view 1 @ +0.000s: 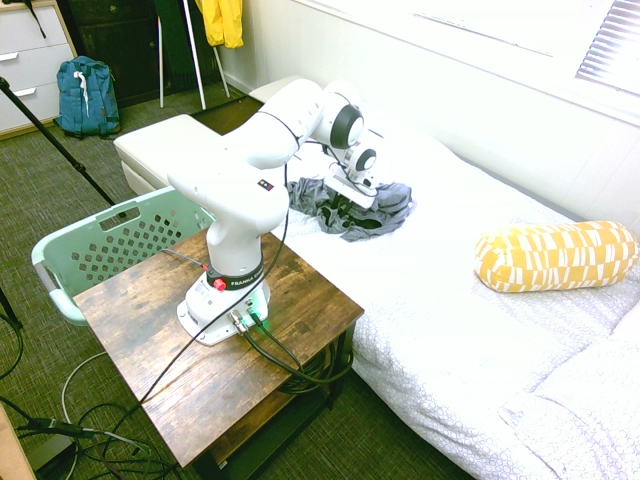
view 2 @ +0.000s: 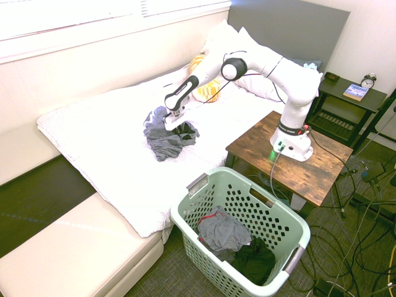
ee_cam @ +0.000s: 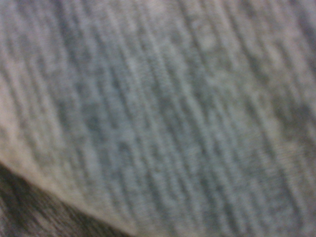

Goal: Put my clothes in the laundry bag

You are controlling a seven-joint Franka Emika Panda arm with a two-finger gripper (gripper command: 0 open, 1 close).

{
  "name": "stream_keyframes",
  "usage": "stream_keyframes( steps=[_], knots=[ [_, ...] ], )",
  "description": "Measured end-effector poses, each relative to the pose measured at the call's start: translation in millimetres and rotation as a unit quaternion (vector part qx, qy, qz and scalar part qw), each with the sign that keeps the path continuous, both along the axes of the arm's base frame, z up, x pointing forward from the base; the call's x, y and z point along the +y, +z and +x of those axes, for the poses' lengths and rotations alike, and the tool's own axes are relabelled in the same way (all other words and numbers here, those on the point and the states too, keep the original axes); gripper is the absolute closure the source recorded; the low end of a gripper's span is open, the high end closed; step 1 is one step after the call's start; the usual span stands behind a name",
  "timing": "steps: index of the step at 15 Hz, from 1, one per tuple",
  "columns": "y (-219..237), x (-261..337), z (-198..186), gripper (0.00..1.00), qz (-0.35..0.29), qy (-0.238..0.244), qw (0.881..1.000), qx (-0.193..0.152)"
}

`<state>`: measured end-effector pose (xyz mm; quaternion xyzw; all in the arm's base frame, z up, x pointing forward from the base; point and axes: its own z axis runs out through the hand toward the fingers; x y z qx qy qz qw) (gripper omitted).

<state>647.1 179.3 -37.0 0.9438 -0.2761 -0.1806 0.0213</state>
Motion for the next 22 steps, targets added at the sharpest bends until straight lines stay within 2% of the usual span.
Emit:
stream_keyframes(
  steps=[6, 8, 14, 18, 22],
  knots=[
    [12, 7, 2, 1.00, 0.006, 0.003, 1.000, -0.004],
    [30, 7, 3, 1.00, 0.007, 0.002, 1.000, -0.014],
    [166, 27, 0, 1.00, 0.017, 0.018, 0.998, -0.066],
    [232, 75, -49, 1.00, 0.028, 0.063, 0.994, -0.083],
    [274, 139, -132, 1.00, 0.007, 0.115, 0.988, -0.107]
  ],
)
